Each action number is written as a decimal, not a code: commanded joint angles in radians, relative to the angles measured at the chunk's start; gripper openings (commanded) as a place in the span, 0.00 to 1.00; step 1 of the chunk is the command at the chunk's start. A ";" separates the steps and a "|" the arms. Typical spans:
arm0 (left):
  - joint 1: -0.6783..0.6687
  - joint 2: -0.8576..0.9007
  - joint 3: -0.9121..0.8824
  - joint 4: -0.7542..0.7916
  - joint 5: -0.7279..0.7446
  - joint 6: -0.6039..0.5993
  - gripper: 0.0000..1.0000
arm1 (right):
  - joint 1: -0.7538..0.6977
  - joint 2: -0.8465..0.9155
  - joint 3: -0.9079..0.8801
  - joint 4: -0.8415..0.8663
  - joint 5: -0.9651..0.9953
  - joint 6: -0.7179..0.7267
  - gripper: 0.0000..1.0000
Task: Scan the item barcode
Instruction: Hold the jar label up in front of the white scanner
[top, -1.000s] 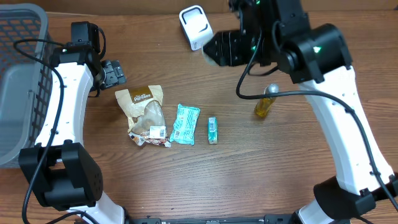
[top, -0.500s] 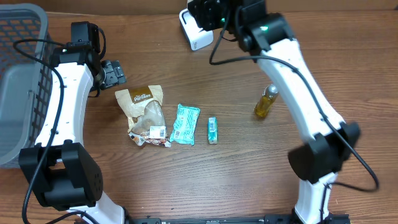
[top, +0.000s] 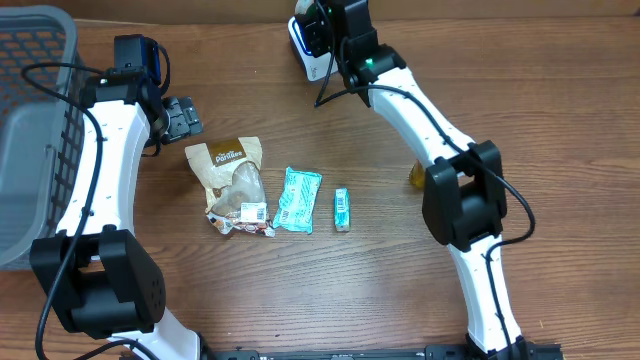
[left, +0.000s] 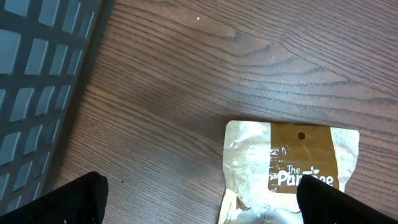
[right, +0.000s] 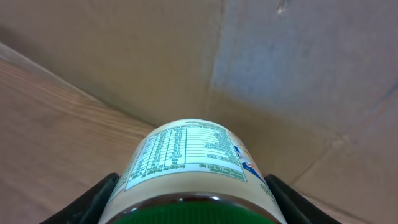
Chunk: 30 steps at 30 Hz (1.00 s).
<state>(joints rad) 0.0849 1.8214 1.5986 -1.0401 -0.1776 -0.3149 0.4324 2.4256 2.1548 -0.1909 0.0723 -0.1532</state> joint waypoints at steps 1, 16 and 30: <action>-0.010 -0.017 0.007 0.001 -0.013 0.004 0.99 | -0.002 0.019 0.010 0.094 0.044 -0.039 0.42; -0.010 -0.017 0.007 0.001 -0.013 0.004 1.00 | -0.004 0.123 0.010 0.306 0.043 -0.038 0.43; -0.010 -0.017 0.007 0.001 -0.013 0.004 1.00 | -0.012 0.179 0.010 0.340 0.042 -0.034 0.44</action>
<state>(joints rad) 0.0849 1.8214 1.5986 -1.0401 -0.1776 -0.3149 0.4301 2.5820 2.1525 0.1368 0.1089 -0.1879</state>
